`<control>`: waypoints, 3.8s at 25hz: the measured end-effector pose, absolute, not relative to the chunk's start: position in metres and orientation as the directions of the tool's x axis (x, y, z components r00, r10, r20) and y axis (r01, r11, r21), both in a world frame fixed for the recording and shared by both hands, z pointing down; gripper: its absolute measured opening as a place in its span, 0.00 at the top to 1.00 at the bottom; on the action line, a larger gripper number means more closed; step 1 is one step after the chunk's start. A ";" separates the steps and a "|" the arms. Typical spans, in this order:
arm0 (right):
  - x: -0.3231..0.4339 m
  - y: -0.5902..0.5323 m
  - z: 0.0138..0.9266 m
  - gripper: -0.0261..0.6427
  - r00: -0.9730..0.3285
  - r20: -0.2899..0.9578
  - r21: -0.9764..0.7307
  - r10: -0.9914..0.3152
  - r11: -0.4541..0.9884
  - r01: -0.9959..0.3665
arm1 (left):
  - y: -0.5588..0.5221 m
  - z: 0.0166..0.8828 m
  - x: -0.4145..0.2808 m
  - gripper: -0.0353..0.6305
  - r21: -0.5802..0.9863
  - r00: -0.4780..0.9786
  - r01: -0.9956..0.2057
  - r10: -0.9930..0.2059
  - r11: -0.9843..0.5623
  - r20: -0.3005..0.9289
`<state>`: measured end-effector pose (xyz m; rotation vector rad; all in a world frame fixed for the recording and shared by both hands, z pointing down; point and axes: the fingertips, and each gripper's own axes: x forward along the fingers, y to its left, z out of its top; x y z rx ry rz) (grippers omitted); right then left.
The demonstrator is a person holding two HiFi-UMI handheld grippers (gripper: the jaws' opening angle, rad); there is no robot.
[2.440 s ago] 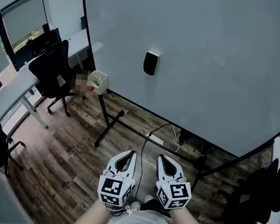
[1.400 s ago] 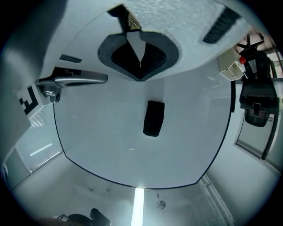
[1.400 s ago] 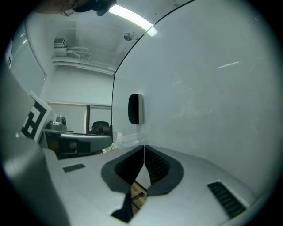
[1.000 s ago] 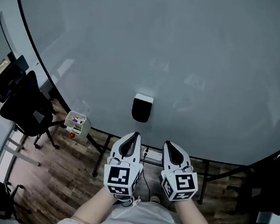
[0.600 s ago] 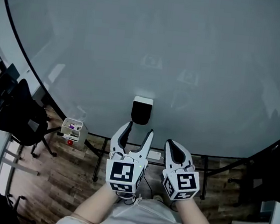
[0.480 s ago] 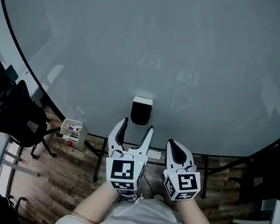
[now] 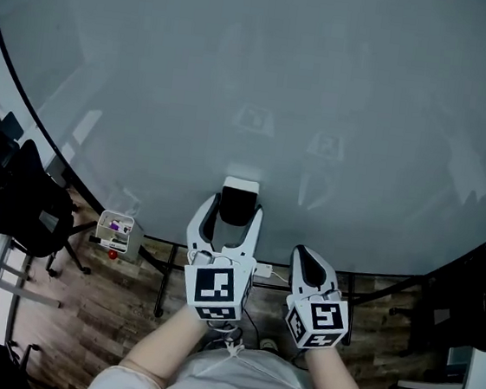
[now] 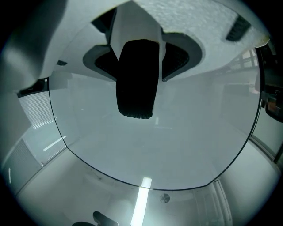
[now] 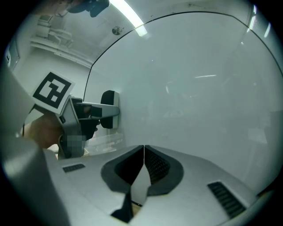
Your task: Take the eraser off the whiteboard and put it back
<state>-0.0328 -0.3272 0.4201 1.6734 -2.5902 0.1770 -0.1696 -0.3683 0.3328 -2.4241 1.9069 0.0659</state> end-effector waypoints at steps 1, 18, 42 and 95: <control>-0.032 -0.328 0.419 0.92 -0.410 0.104 -0.064 -0.906 0.405 -0.912 | -0.369 0.333 -0.170 0.48 -0.018 0.226 -0.974 -0.971 -0.226 -0.075; -0.033 -0.323 0.416 0.92 -0.395 0.091 -0.039 -0.914 0.394 -0.918 | -0.358 0.330 -0.171 0.57 -0.055 0.277 -0.960 -0.957 -0.273 -0.083; -0.055 -0.295 0.414 0.92 -0.404 0.059 -0.072 -0.913 0.400 -0.914 | -0.304 0.418 -0.172 0.57 -0.023 0.348 -0.936 -0.933 -0.351 0.088; -0.033 -0.319 0.407 0.92 -0.397 0.049 -0.030 -0.916 0.396 -0.918 | -0.365 0.342 -0.144 0.56 -0.072 0.289 -0.956 -0.952 -0.283 -0.097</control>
